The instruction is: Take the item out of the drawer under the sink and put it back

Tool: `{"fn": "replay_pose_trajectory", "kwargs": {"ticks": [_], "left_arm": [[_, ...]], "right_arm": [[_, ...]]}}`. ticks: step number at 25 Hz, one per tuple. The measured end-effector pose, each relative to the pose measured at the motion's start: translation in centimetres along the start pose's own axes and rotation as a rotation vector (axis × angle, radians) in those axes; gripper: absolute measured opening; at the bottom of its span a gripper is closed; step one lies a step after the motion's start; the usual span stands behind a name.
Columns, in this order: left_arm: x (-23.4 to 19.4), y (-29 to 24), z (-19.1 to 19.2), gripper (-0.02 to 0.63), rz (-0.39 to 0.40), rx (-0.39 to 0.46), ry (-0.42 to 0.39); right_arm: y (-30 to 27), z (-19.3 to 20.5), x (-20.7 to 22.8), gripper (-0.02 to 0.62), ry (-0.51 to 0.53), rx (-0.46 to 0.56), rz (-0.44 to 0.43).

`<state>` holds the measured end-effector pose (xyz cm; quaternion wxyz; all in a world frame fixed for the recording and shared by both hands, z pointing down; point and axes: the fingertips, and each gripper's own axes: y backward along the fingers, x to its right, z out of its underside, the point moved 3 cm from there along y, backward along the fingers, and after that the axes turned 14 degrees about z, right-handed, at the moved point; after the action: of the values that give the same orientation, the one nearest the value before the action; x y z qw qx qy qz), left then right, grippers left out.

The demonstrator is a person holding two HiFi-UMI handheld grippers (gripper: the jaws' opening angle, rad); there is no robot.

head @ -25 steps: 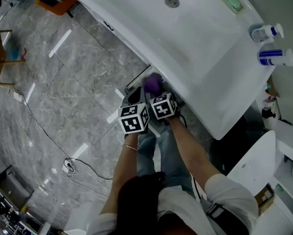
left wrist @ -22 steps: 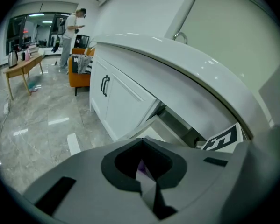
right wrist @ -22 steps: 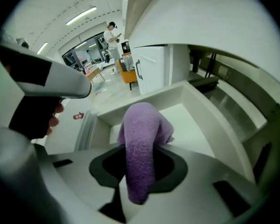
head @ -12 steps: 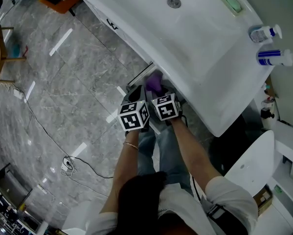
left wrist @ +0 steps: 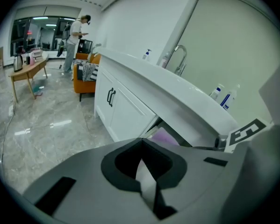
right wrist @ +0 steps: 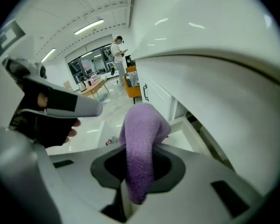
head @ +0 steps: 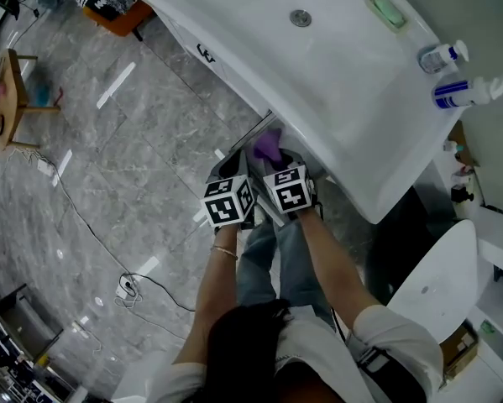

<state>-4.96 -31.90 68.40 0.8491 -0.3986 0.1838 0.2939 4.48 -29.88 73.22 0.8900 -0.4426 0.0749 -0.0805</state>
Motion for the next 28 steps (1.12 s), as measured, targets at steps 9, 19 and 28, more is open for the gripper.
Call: {"fn": "replay_pose_trajectory", "kwargs": {"ticks": [9, 19, 28], "left_arm": [[3.3, 4.3, -3.7, 0.005, 0.069, 0.085, -0.037], [7.1, 8.9, -6.7, 0.005, 0.071, 0.156, -0.041], [11.2, 12.3, -8.8, 0.005, 0.124, 0.181, -0.139]], "right_arm": [[6.5, -4.2, -1.3, 0.075, 0.008, 0.084, -0.02], [14.4, -9.2, 0.1, 0.075, -0.06, 0.225, 0.008], [21.1, -12.7, 0.9, 0.075, -0.094, 0.35, 0.044]]}}
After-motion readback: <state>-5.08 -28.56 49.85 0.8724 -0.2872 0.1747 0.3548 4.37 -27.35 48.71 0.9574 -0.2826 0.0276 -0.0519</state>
